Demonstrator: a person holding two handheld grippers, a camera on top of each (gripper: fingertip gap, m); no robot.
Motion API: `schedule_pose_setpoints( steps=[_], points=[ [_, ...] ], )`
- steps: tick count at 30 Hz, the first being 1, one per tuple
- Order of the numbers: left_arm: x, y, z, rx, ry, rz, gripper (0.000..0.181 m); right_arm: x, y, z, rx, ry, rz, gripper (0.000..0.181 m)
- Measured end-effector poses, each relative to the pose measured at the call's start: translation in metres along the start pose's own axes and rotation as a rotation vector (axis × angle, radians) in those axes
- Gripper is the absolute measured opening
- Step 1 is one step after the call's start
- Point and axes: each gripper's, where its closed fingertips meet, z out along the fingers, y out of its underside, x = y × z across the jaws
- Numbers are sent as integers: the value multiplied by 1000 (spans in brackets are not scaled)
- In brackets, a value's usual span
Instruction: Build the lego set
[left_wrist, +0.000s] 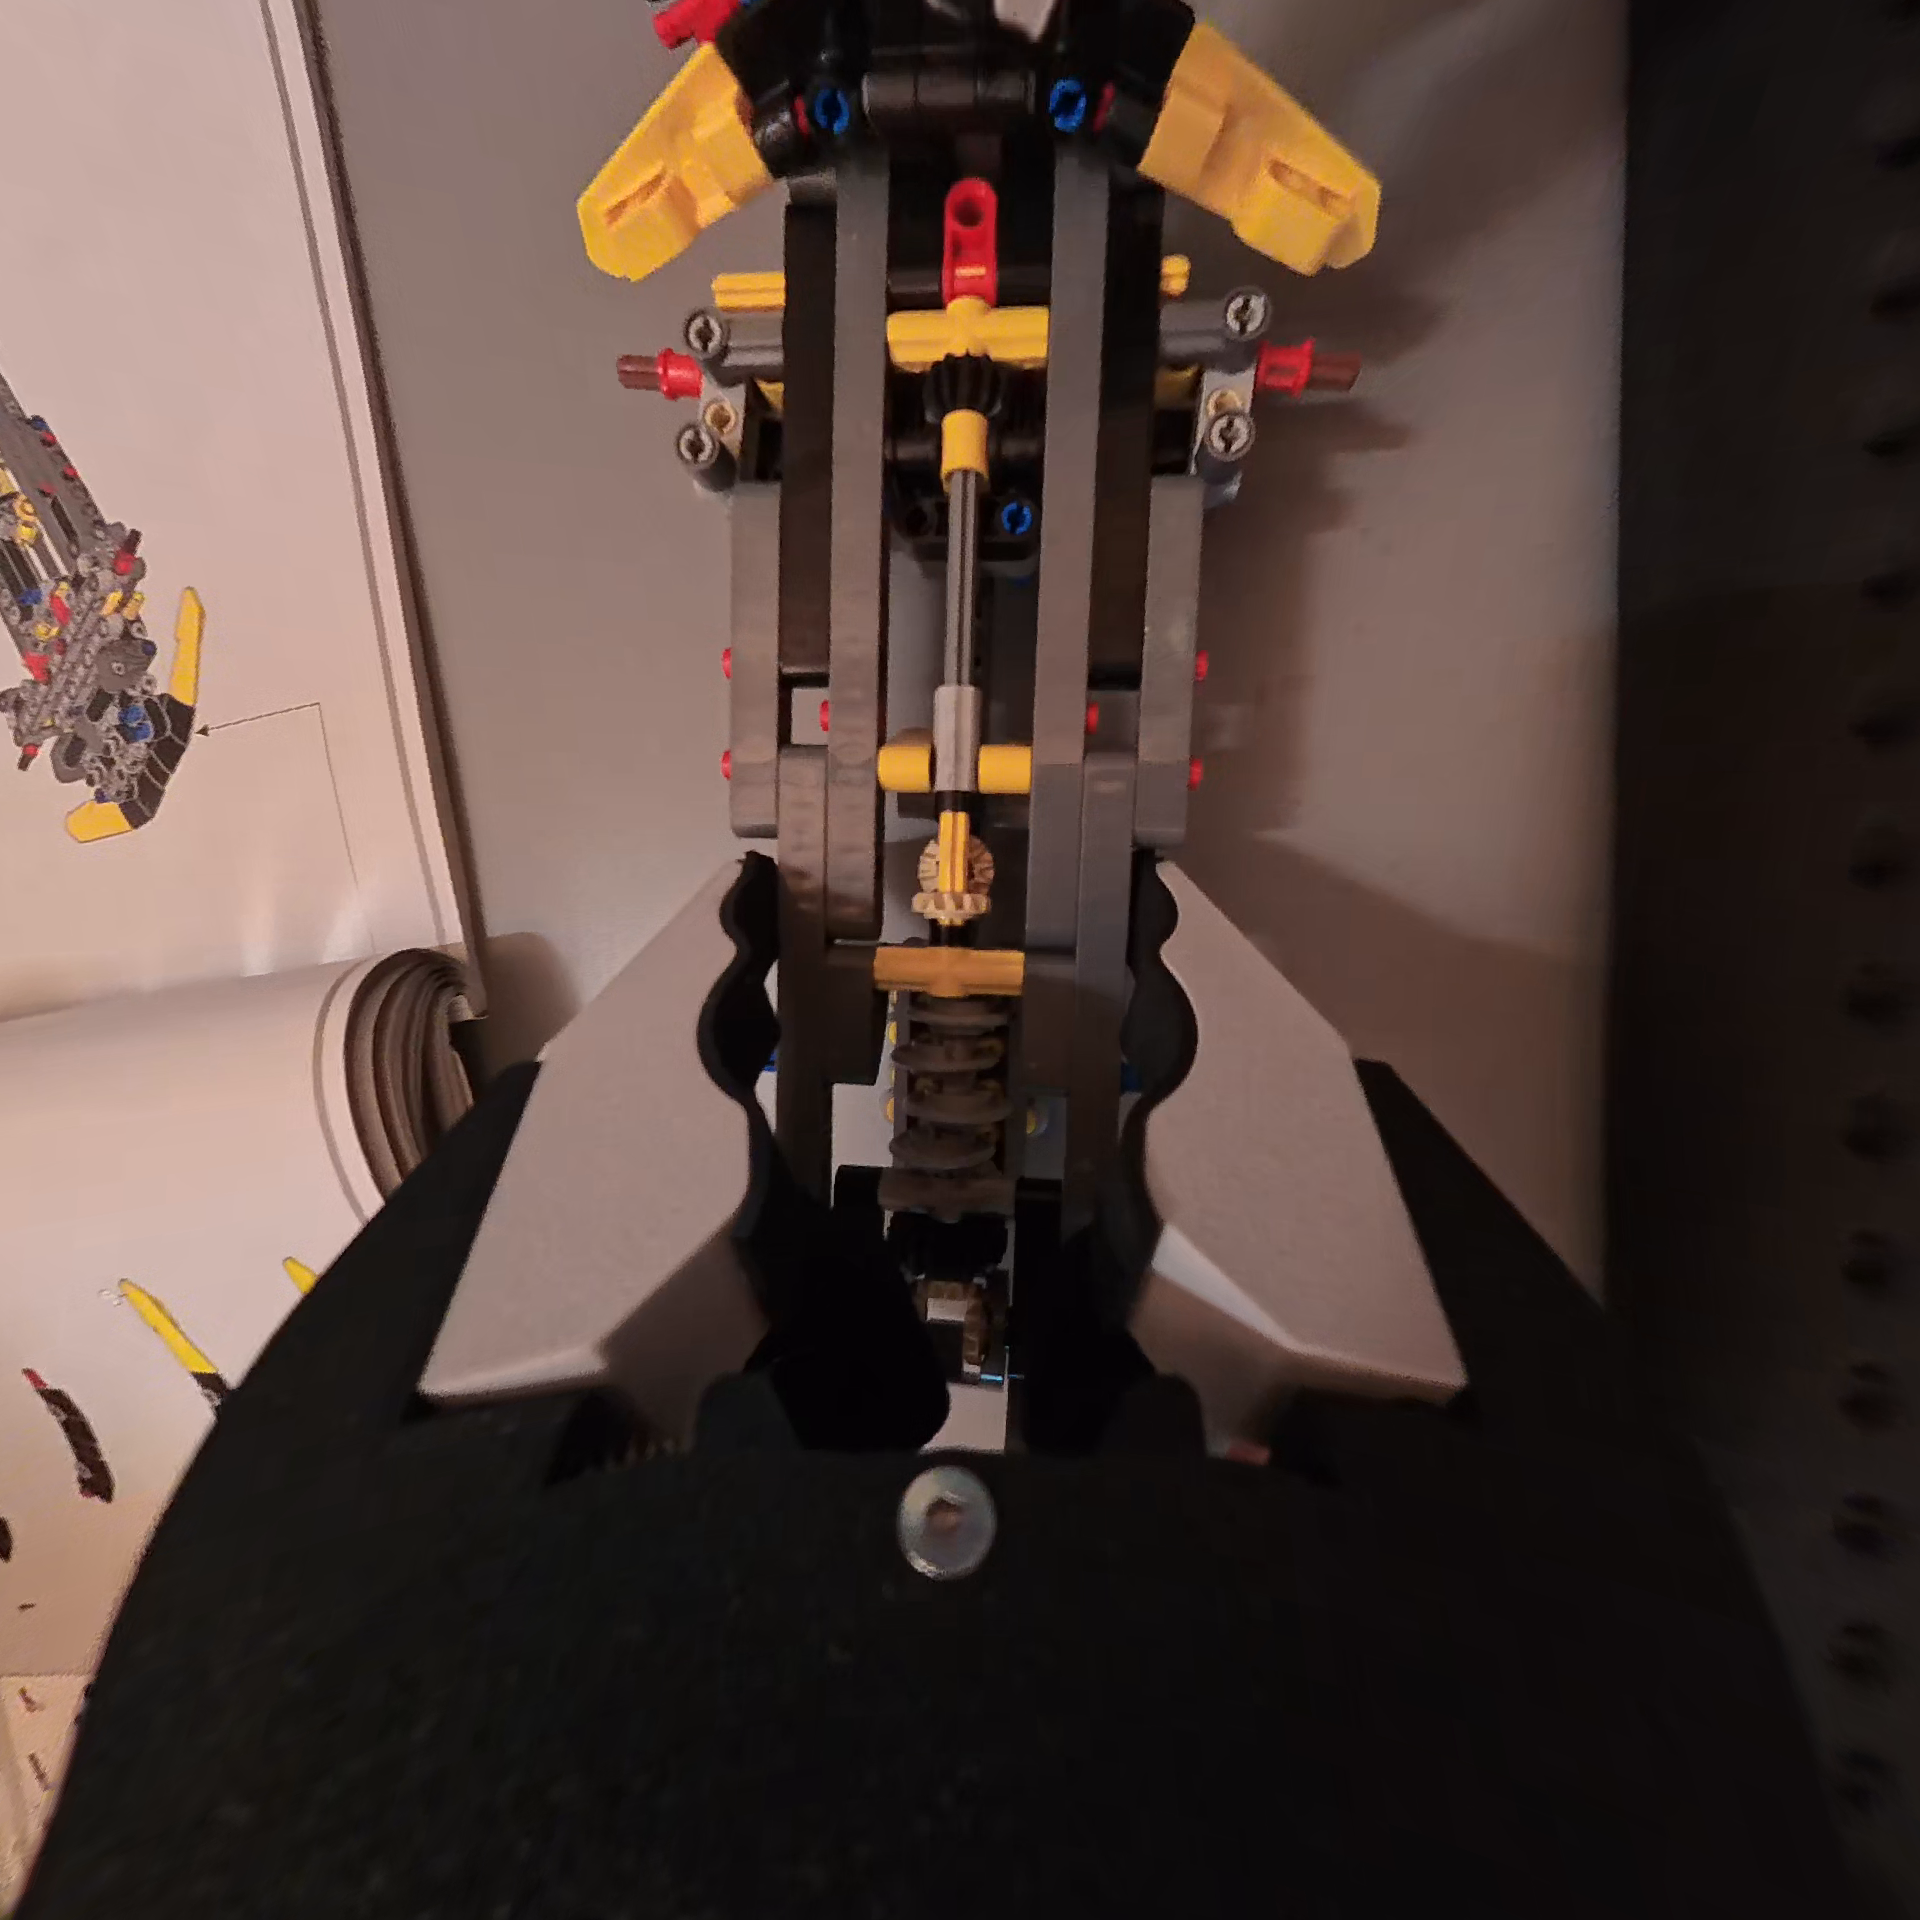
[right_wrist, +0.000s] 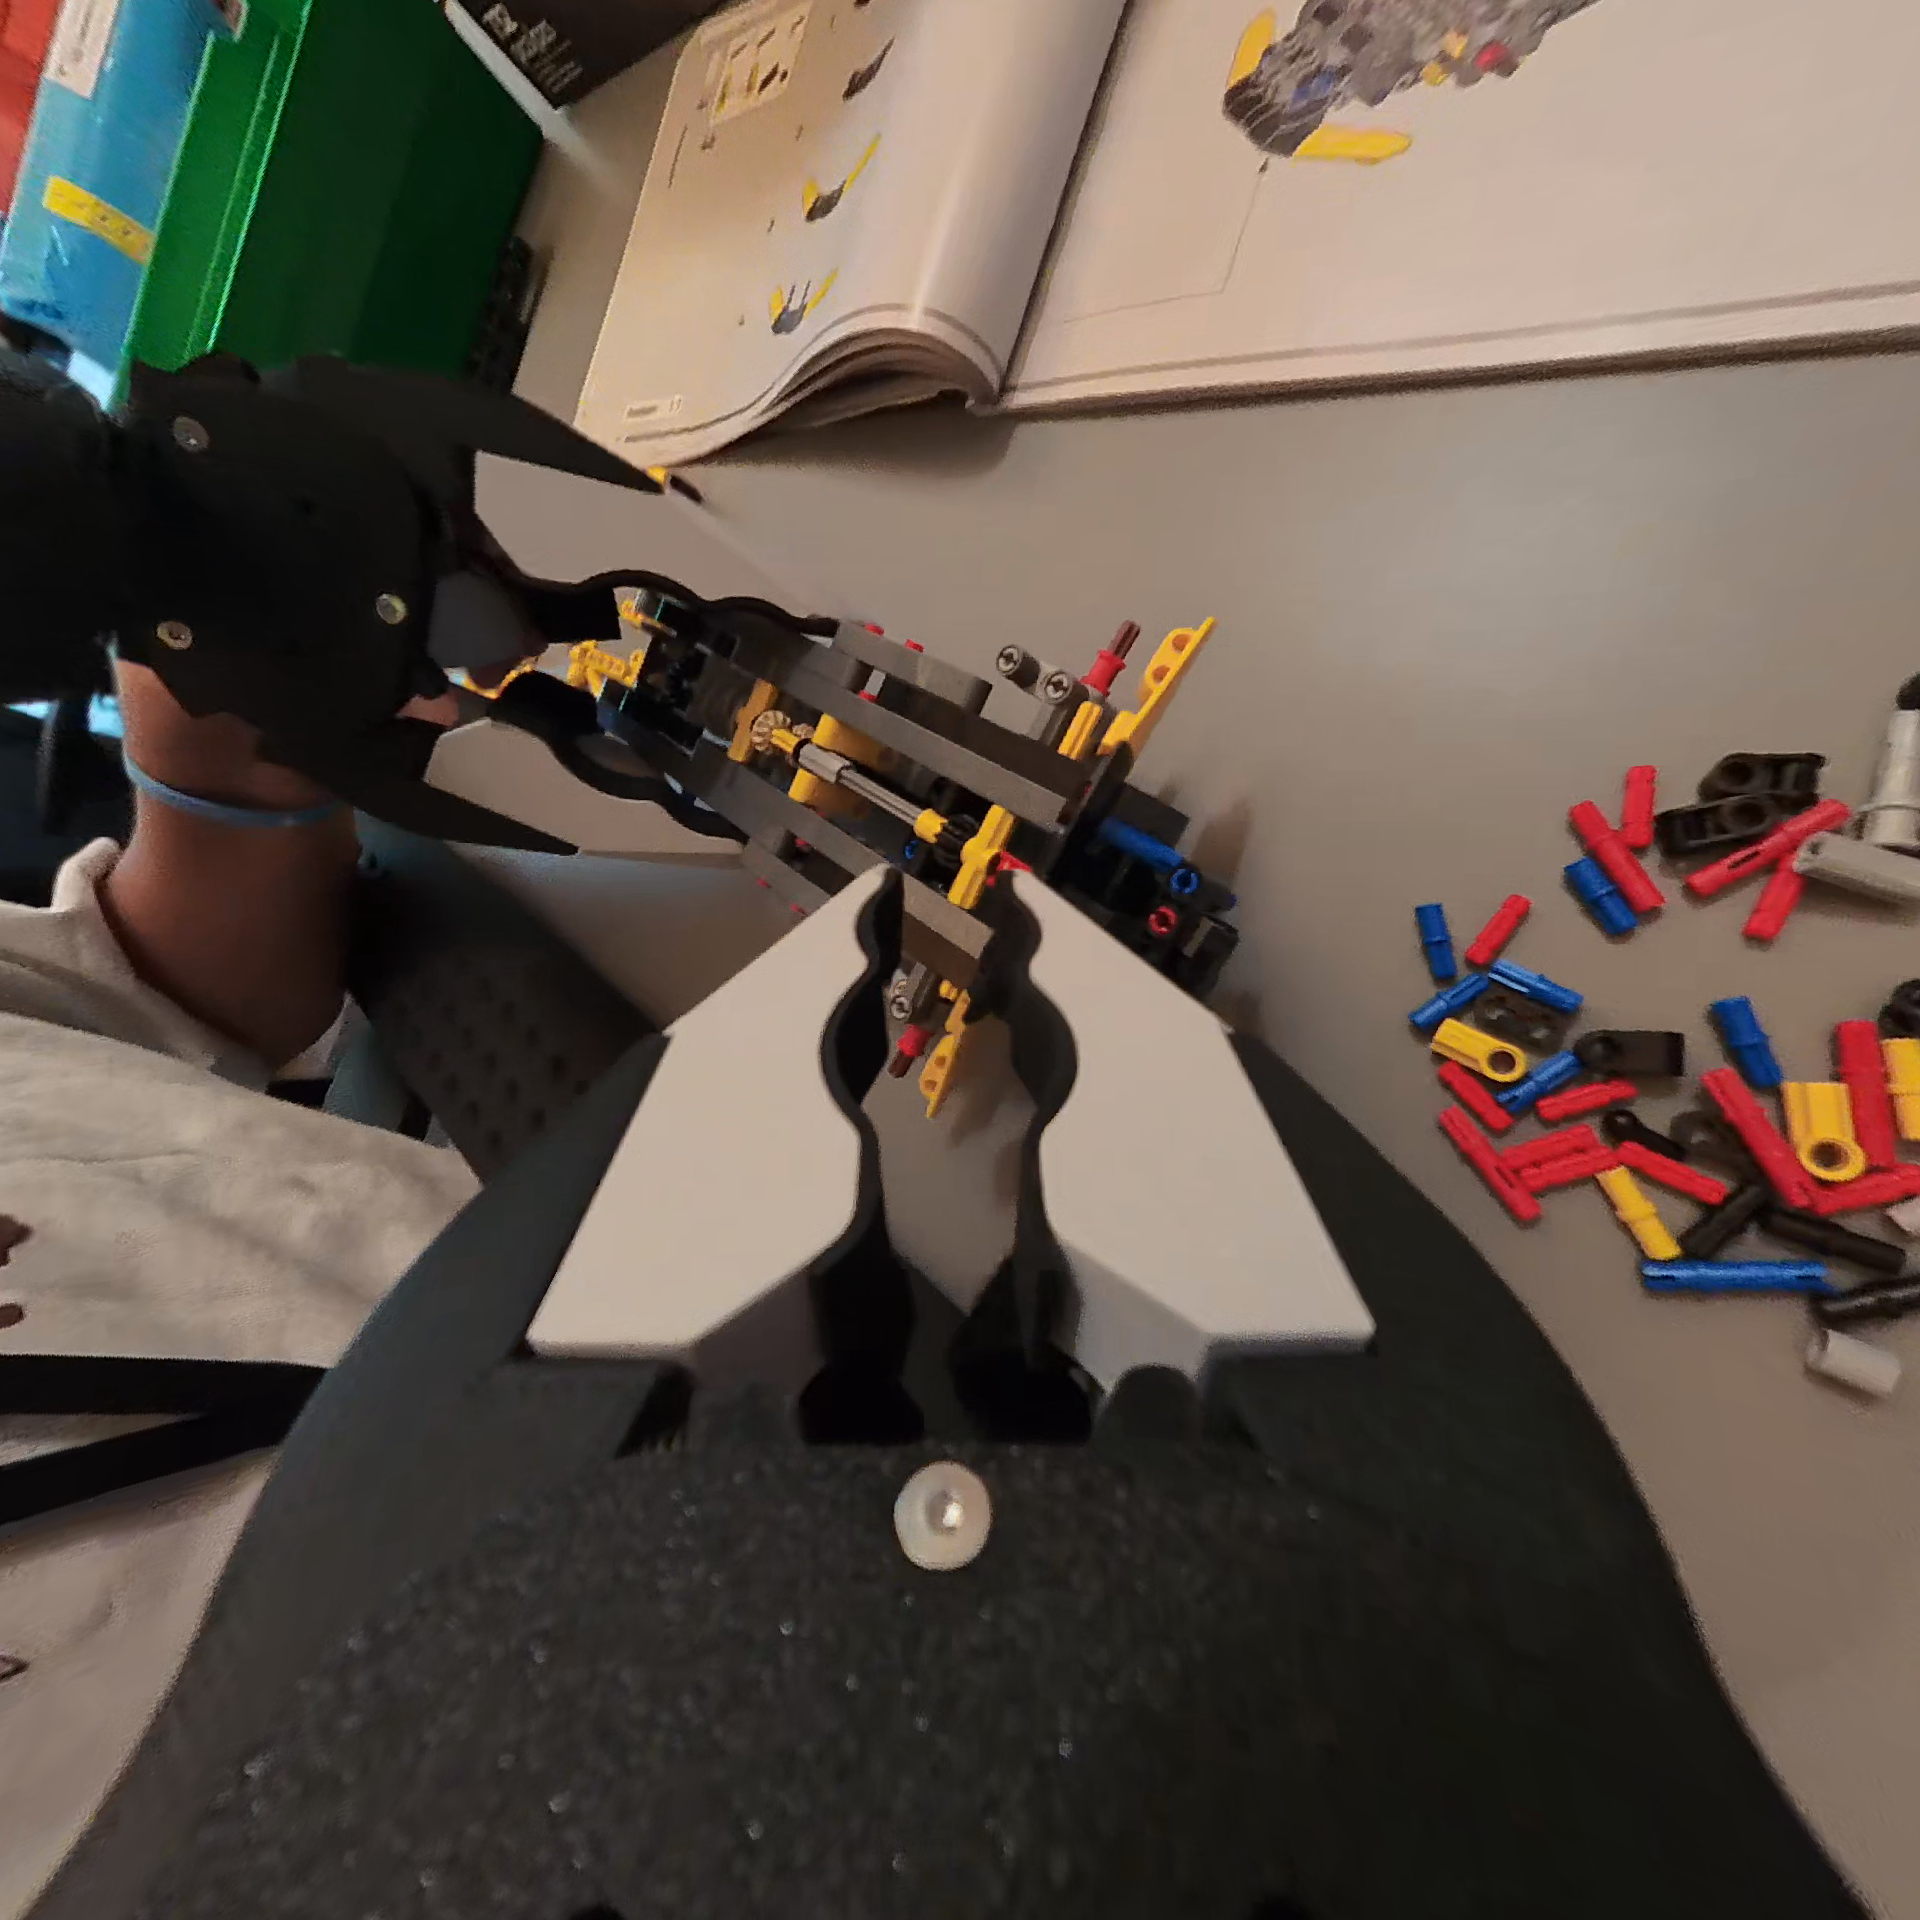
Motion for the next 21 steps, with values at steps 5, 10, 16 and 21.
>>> schedule_pose_setpoints(
  steps=[5, 10, 16, 21],
  points=[
    [0, -1, 0, 17, 16, -16, 65, 15, -4, -6, 70, 184, -18, 40],
    [3, -3, 1, 27, 25, -13, 65, 26, -1, 1, 109, 226, 92, 62],
    [4, -3, 0, 29, 20, 3, 65, 31, 6, 9, 100, 146, 177, 57],
    [4, -4, 1, 36, 31, -7, 65, 36, 0, 1, 141, 157, 175, 55]
  ],
)
